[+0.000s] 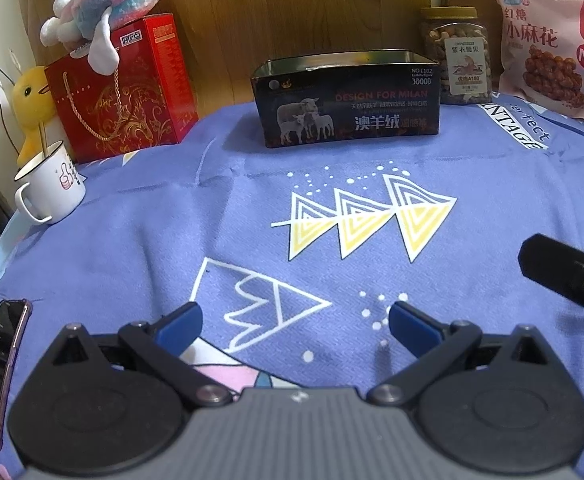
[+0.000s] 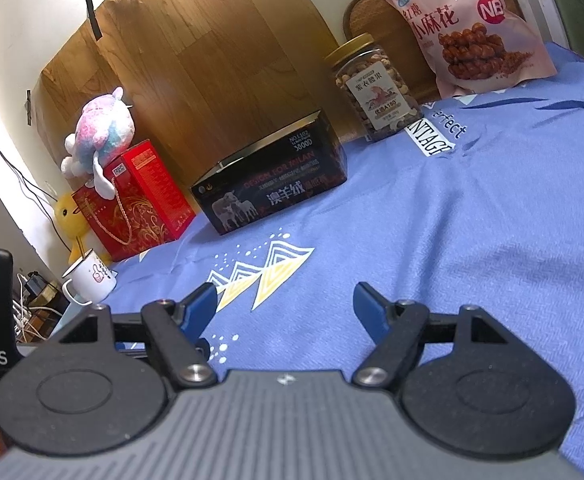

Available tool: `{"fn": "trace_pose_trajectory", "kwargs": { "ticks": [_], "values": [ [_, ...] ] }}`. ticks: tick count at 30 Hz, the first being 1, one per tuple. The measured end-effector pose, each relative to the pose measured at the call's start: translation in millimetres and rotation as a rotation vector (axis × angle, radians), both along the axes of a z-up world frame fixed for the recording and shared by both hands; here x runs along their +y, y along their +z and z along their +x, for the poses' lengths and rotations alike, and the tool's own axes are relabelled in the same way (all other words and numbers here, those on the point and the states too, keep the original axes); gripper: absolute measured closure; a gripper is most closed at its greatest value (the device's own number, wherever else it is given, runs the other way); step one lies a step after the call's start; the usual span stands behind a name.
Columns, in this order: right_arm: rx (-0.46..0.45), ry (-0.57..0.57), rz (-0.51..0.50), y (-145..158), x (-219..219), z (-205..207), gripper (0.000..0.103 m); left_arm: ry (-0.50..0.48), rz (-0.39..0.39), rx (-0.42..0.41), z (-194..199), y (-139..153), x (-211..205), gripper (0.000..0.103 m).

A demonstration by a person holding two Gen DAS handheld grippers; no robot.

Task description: Organize snacks

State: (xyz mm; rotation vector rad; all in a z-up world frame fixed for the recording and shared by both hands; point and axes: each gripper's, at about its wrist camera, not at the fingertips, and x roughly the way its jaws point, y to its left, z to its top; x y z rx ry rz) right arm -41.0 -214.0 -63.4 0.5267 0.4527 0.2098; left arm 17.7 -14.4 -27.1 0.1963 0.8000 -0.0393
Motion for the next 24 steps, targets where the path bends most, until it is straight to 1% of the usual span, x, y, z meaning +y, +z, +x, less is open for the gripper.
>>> {"fn": "trace_pose_trajectory", "kwargs": {
  "ticks": [24],
  "values": [
    [-0.001, 0.004, 0.003, 0.9, -1.2, 0.8, 0.026, 0.004, 0.002, 0.003, 1.8, -0.9, 0.0, 0.0]
  ]
}}
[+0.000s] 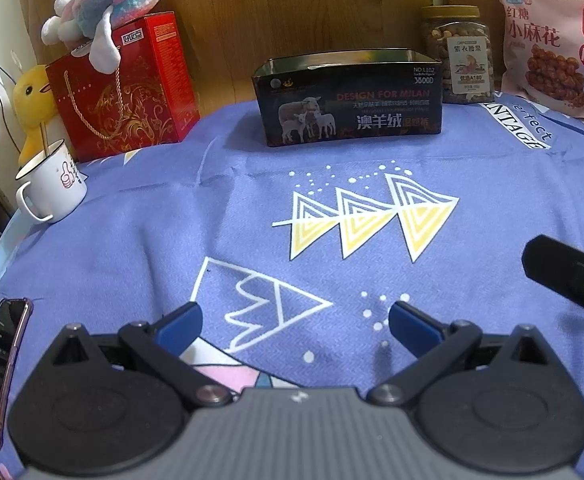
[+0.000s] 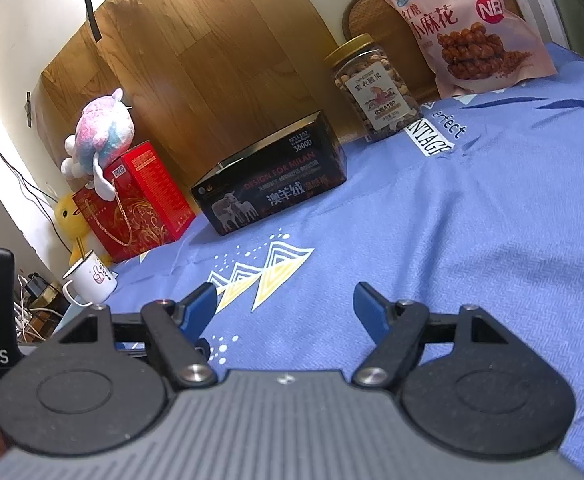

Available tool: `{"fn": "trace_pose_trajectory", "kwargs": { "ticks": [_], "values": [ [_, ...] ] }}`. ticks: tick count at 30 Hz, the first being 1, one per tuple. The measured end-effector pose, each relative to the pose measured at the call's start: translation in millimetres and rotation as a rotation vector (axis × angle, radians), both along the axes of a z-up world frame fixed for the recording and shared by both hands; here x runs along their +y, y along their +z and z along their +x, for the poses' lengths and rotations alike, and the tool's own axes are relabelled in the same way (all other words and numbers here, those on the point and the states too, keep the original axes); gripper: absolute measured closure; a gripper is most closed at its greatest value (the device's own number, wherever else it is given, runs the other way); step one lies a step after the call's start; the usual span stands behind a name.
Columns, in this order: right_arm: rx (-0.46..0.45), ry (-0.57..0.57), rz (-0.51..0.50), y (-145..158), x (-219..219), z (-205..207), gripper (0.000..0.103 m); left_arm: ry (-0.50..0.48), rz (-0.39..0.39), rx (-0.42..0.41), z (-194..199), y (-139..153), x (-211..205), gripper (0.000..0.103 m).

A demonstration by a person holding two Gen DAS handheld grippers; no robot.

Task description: Organize snacks

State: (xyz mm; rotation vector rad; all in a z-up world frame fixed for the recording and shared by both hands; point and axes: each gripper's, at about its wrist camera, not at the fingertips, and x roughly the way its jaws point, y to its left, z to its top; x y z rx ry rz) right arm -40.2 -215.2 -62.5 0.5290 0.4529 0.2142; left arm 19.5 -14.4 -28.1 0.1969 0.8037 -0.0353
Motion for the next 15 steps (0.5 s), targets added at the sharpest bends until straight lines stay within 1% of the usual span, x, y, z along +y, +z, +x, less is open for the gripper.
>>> {"fn": "trace_pose_trajectory", "kwargs": {
  "ticks": [15],
  "values": [
    [-0.001, 0.0, 0.001, -1.3, -0.6, -0.3, 0.026, -0.002, -0.008, 0.0, -0.2, -0.5, 2.0, 0.0]
  ]
}}
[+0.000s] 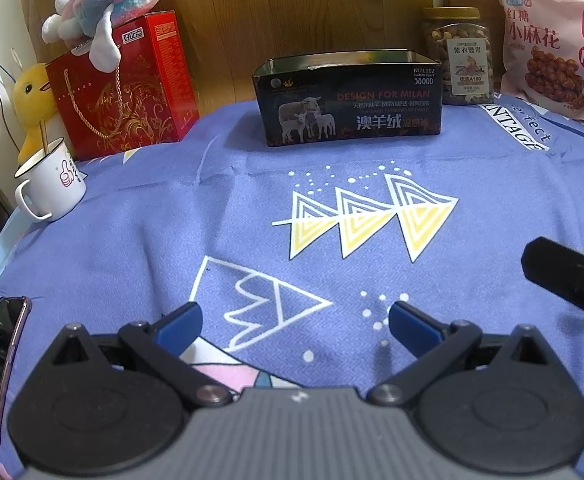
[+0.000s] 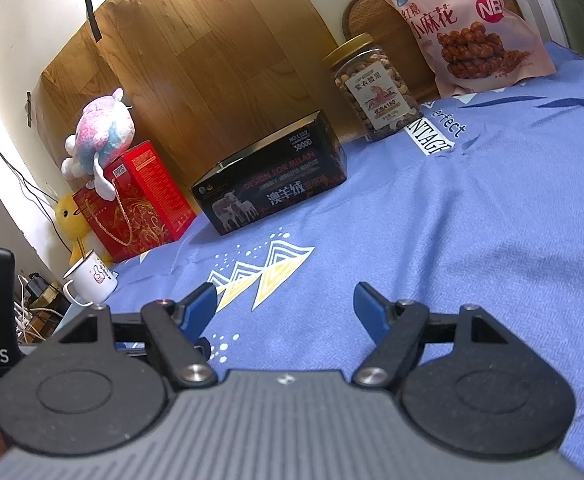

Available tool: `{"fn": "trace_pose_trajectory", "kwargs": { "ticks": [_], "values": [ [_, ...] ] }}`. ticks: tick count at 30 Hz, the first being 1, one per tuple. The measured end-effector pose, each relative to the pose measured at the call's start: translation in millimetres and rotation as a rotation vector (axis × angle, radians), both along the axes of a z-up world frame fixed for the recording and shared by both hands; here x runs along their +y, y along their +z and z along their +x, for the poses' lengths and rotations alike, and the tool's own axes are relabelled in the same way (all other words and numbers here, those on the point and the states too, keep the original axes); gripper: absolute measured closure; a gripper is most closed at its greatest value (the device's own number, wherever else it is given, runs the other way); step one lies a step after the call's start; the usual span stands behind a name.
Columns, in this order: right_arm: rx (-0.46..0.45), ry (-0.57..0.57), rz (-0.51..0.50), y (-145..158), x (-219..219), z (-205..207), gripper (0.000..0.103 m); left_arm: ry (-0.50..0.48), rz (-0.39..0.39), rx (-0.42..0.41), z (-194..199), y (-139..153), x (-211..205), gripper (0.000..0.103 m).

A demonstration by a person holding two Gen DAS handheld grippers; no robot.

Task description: Organize snacks

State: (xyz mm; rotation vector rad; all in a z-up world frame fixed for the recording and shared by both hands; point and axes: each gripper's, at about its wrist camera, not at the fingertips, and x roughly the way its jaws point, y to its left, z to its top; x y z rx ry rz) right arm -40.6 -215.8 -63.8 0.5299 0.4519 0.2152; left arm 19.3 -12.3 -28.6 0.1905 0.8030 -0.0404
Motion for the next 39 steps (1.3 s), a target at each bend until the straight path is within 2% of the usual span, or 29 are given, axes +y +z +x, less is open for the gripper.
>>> {"fn": "trace_pose_trajectory", "kwargs": {
  "ticks": [28, 39],
  "values": [
    [0.001, 0.0, 0.001, -0.4, 1.9, -0.8, 0.026, 0.011, -0.01, -0.004, -0.3, 1.1, 0.3, 0.0],
    [0.01, 0.002, -0.026, 0.4, 5.8, 0.1, 0.026, 0.026, -0.032, -0.003, -1.3, 0.1, 2.0, 0.0]
  ]
}}
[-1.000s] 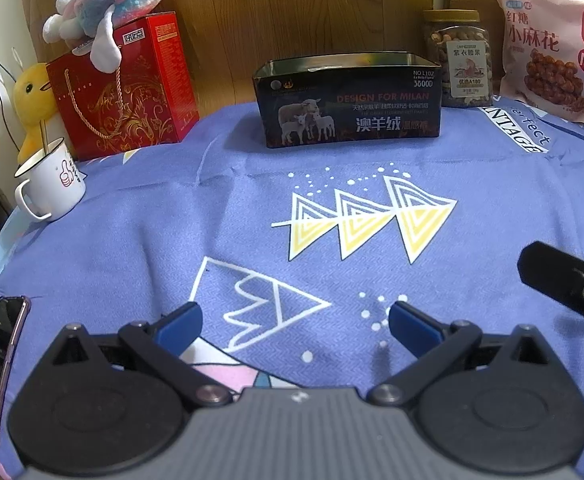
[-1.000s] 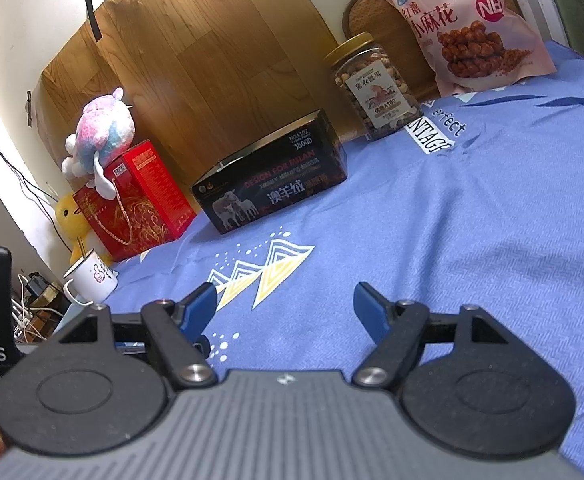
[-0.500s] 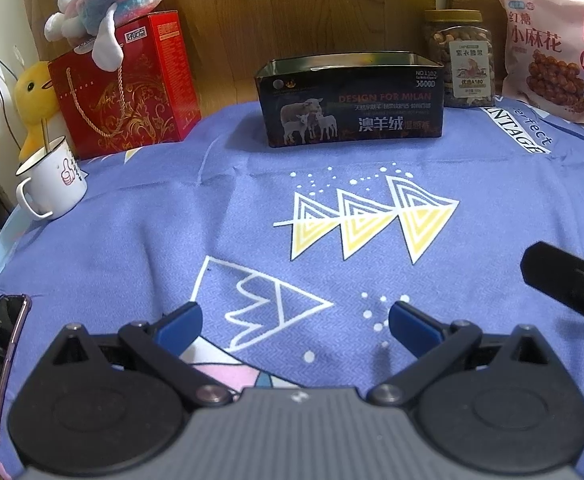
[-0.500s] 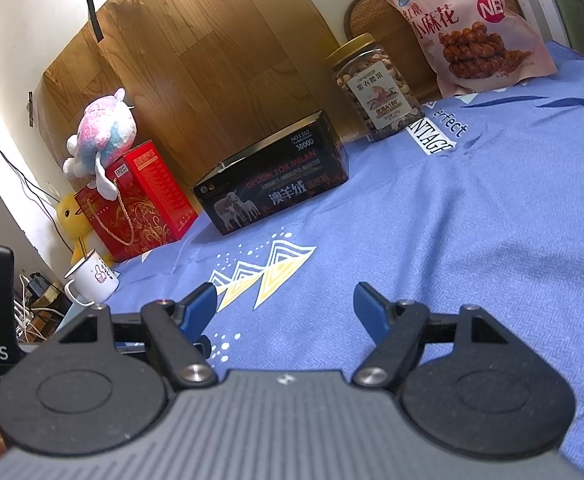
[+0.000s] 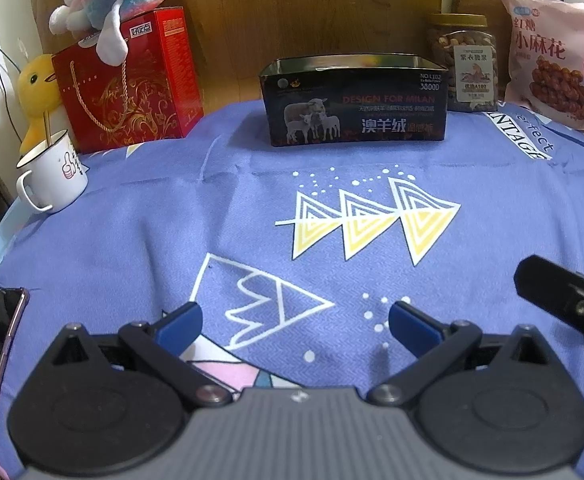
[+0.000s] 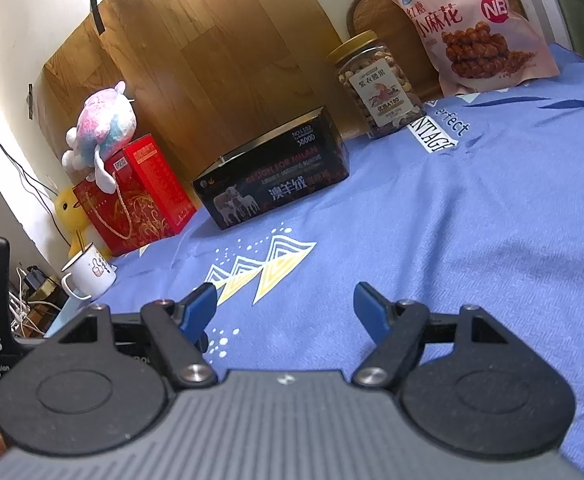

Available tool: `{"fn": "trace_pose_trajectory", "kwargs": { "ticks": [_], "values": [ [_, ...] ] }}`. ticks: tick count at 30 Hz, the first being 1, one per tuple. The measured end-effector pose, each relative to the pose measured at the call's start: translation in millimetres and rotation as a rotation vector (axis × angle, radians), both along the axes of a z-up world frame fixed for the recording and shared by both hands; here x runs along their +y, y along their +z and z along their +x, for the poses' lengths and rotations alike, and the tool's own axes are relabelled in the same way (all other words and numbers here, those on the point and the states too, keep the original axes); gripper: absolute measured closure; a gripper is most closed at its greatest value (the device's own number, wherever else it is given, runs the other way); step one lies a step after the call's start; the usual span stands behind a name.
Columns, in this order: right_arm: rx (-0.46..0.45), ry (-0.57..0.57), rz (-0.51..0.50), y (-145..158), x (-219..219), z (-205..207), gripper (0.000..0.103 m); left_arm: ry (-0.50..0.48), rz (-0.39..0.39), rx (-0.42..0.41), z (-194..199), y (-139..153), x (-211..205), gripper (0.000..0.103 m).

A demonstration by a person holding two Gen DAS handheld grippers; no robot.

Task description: Organize snacks

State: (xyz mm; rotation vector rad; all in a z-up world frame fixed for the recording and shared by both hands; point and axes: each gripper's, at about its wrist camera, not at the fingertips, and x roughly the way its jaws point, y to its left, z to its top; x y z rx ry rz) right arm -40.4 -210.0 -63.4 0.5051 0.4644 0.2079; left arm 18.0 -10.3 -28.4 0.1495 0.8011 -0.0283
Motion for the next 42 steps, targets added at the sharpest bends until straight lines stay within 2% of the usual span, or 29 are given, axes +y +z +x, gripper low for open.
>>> {"fn": "trace_pose_trajectory", "kwargs": {
  "ticks": [11, 18, 31, 34, 36, 37, 42],
  "values": [
    [0.044, 0.018, 0.0, -4.1, 0.0, 5.6, 0.025, 0.007, -0.025, 0.059, 5.9, -11.6, -0.6, 0.0],
    [0.093, 0.026, -0.004, -7.6, 1.4, 12.0, 0.023, 0.011, -0.094, 0.078, 10.0, -14.4, 8.7, 0.0],
    [0.111, 0.004, -0.011, -10.1, -6.6, 2.1, 0.022, -0.038, -0.102, -0.006, -6.3, -21.0, 14.7, 0.0],
    [0.113, 0.006, 0.004, -10.1, -5.9, -0.2, 0.016, -0.037, -0.106, 0.007, -5.0, -19.4, 15.6, 0.0],
    [0.109, 0.017, 0.022, -10.3, -5.5, -2.9, 0.008, -0.036, -0.106, 0.015, -4.1, -18.2, 15.9, 0.0],
    [0.109, 0.02, 0.023, -10.1, -5.8, -4.6, 0.007, -0.03, -0.106, 0.018, -4.1, -16.8, 16.7, 0.0],
    [0.112, 0.007, 0.008, -7.4, -11.9, -11.6, 0.007, 0.022, -0.049, -0.12, -13.5, 4.3, 17.4, 0.0]
  ]
}}
